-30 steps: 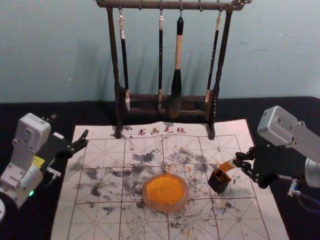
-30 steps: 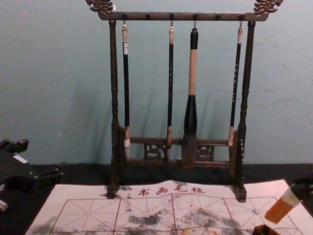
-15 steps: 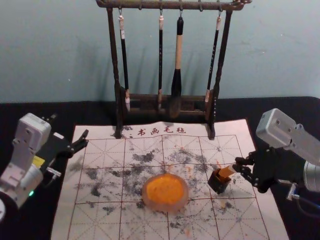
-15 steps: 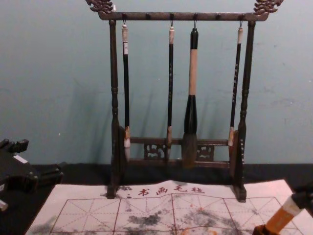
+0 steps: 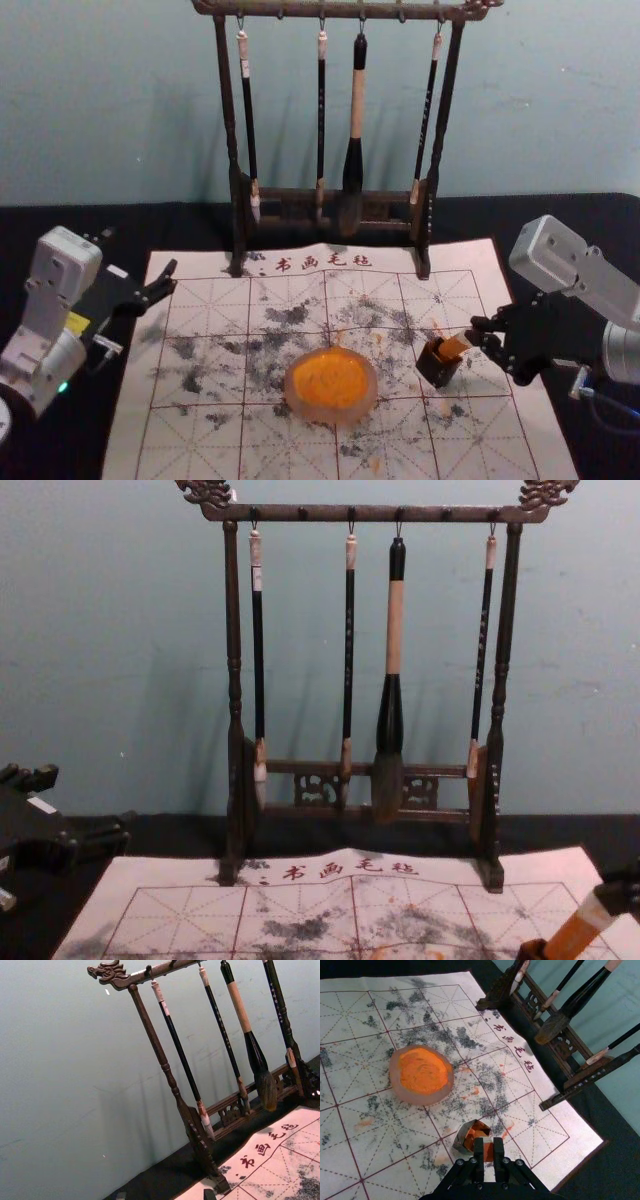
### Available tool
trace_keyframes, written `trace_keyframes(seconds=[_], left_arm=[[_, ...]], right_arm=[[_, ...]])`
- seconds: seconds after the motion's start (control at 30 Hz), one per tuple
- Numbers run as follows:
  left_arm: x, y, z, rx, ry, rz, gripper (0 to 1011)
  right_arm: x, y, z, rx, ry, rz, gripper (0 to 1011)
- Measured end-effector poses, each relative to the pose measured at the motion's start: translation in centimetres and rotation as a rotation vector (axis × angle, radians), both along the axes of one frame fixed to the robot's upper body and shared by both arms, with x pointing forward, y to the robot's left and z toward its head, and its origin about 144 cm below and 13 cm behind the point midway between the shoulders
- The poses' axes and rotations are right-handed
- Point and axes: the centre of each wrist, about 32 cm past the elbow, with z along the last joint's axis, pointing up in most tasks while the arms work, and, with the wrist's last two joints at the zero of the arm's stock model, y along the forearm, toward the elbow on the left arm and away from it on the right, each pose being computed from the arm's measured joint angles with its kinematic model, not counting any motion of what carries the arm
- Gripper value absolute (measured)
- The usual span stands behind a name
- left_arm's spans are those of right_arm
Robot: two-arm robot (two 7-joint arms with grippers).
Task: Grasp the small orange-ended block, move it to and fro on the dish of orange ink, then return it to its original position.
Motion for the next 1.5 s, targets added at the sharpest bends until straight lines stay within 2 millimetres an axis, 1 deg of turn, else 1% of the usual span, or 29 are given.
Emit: trace_keyframes(seconds=[0.4, 0.97, 1.5], left_arm=[[0.0, 0.0, 0.0, 0.000, 0.000, 0.000, 1001], [0.0, 0.0, 0.0, 0.000, 0.000, 0.000, 1001], [0.0, 0.0, 0.0, 0.000, 0.000, 0.000, 1001]], right_arm=[[0.4, 0.0, -0.5, 0.010, 0.015, -0.011, 84], [0.8, 0.7, -1.1, 0.014, 0.041, 0.014, 84], [1.5, 1.1, -1.8, -0.002, 0.055, 0.013, 84]])
